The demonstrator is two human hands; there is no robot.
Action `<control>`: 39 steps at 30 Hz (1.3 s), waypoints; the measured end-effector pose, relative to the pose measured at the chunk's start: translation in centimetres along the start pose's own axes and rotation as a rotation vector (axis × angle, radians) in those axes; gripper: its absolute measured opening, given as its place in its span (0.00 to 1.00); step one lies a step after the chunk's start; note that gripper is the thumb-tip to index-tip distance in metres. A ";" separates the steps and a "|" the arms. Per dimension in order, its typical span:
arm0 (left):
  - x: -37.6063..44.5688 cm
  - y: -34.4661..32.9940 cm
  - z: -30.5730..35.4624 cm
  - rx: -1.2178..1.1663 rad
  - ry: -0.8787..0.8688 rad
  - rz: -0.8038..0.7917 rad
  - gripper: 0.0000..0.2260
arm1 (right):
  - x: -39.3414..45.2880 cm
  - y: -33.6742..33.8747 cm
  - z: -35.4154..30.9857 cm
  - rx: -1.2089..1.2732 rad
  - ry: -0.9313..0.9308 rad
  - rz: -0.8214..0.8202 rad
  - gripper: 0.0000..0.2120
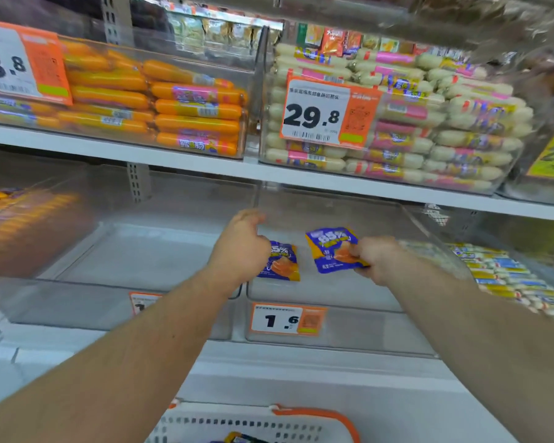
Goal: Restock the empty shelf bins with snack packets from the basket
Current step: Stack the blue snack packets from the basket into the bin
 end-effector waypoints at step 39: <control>-0.9 -0.4 -0.5 -0.325 0.045 0.093 0.18 | 4.1 -7.7 1.9 -1.615 0.297 -0.603 0.22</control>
Point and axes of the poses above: each hand's wrist, its own x-axis towards the middle knuckle, its own y-axis out of the back of the hand, z = x × y, the point moved 4 cm from there along x, towards the middle knuckle, and after that the axes turned 6 degrees about y, right-handed, at the moved point
